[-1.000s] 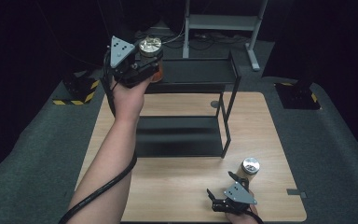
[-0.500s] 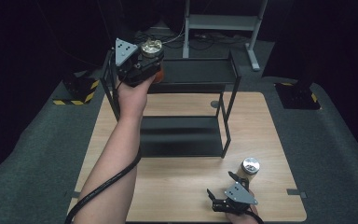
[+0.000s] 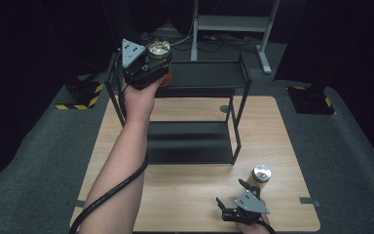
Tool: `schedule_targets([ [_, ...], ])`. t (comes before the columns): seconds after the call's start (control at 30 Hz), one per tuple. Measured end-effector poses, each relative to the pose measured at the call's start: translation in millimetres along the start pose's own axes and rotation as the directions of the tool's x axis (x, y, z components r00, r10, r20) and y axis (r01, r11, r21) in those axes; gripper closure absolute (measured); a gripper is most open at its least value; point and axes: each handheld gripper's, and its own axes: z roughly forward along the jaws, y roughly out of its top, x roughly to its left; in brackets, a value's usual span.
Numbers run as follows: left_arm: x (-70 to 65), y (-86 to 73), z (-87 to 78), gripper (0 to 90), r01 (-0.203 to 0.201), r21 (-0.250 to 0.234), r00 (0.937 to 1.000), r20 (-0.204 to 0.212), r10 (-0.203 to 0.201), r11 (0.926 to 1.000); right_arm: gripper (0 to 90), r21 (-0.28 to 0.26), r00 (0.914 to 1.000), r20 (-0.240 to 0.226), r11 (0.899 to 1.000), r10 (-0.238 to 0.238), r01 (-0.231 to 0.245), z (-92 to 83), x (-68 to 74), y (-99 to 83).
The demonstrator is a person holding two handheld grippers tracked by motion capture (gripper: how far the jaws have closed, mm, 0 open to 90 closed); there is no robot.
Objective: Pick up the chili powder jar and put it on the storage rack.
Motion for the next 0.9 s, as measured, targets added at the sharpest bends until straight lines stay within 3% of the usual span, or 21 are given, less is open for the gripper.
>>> schedule_targets([
  [0.43, -0.2, 3.8, 0.5, 32.2, -0.007, 0.019, 1.0, 0.001, 0.007, 0.9998, 0.0, 0.0, 1.0, -0.001, 1.0, 0.0, 0.0, 0.0, -0.1, 0.0],
  [0.73, -11.6, 4.3, 0.9, 1.3, 0.002, 0.038, 0.9993, -0.036, -0.001, 0.9993, 0.0, 0.0, 1.0, 0.0, 1.0, -0.002, 0.002, -0.1, 0.3, 0.0],
  [0.9, -13.0, 3.7, -4.7, 0.4, 0.001, 0.035, 0.9996, -0.028, 0.0, 0.9994, 0.0, 0.001, 1.0, 0.0, 1.0, -0.004, 0.004, 0.1, 0.4, 0.2],
])
